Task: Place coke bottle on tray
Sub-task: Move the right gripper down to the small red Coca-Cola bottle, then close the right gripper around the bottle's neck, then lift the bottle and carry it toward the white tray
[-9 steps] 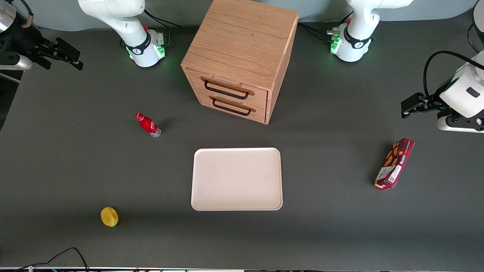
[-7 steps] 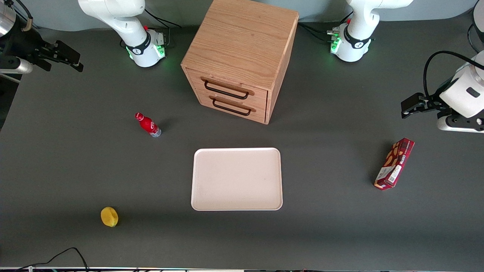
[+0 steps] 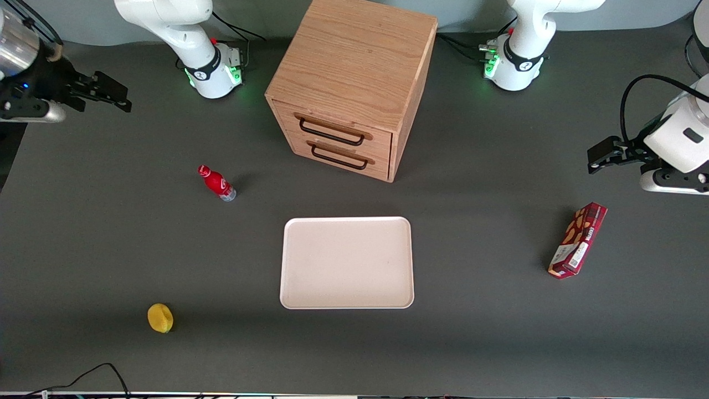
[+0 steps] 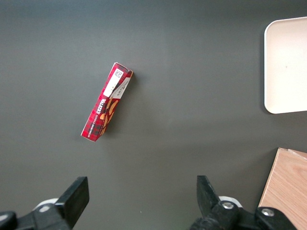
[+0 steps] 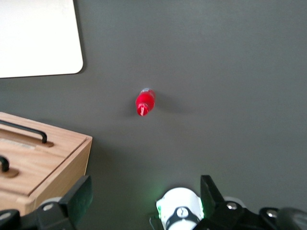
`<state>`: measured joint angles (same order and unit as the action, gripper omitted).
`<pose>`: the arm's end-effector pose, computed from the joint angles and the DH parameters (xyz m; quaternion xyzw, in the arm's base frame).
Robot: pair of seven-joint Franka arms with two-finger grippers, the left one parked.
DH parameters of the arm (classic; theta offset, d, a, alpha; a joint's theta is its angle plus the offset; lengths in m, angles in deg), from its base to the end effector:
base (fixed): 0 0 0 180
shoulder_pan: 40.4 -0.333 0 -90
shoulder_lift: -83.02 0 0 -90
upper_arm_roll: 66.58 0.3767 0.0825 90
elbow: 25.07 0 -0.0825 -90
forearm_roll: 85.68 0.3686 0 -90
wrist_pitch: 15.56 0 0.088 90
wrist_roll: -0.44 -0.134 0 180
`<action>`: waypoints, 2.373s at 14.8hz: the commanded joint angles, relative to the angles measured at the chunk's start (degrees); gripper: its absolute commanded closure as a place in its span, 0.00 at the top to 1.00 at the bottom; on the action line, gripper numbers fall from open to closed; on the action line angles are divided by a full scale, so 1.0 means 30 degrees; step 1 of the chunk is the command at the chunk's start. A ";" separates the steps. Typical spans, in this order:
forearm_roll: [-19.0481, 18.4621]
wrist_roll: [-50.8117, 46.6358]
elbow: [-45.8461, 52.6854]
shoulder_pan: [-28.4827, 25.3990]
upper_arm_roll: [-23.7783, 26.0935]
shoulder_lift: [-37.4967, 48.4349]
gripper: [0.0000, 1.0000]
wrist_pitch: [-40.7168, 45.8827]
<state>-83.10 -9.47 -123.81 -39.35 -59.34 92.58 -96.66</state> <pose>0.4509 0.0616 0.6602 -0.9969 0.0321 0.0721 0.0020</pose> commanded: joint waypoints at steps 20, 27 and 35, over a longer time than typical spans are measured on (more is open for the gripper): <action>0.0164 -0.0914 -1.5720 0.0001 0.2333 -0.0316 0.00 -1.8496; 0.0164 -0.0767 -0.8822 0.0031 0.2334 -0.0079 0.00 -1.1331; -0.3196 -0.8544 1.1060 -0.1021 0.6077 -1.2479 0.00 -0.2360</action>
<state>-86.89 -23.99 -117.09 -40.00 -45.81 77.20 -112.61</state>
